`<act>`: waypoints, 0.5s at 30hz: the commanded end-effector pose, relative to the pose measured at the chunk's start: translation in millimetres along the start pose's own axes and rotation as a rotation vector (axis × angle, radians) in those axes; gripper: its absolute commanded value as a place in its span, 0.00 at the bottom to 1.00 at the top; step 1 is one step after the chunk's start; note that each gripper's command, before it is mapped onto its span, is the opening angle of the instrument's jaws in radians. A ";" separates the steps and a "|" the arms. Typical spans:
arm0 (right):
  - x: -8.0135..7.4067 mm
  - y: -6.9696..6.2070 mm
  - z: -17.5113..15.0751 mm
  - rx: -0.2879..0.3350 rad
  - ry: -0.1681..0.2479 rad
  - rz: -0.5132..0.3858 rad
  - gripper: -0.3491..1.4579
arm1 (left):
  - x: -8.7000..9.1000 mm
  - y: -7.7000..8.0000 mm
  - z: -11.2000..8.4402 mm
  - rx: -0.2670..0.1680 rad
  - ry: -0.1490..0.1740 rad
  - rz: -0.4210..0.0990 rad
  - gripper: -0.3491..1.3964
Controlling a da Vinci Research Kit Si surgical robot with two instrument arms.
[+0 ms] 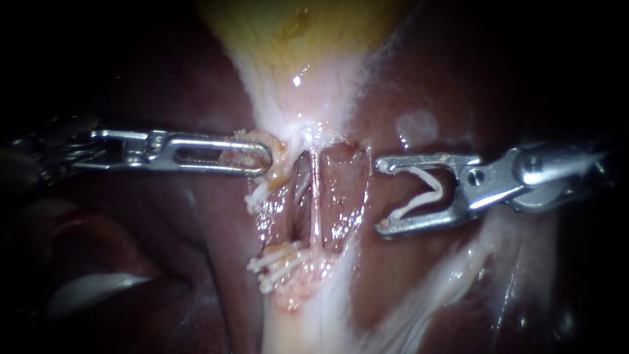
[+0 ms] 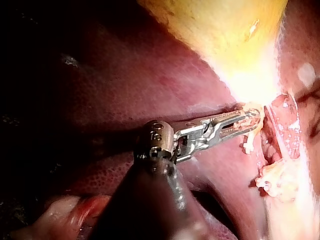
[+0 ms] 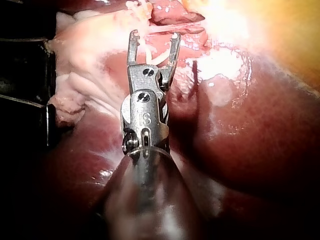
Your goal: Clipping first clip right tube
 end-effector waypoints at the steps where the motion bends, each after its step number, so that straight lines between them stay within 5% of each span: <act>1: 0.0 0.0 0.0 0.000 0.000 0.000 0.46 | 0.0 -0.1 -0.1 0.001 0.000 0.000 0.00; 9: -0.1 -0.1 0.0 0.000 0.000 -0.001 0.46 | -1.8 -2.0 -2.4 0.001 0.006 -0.014 0.00; 15: -0.1 -0.1 0.1 -0.001 0.001 0.011 0.46 | -3.6 -4.4 -5.5 0.009 -0.027 -0.030 0.00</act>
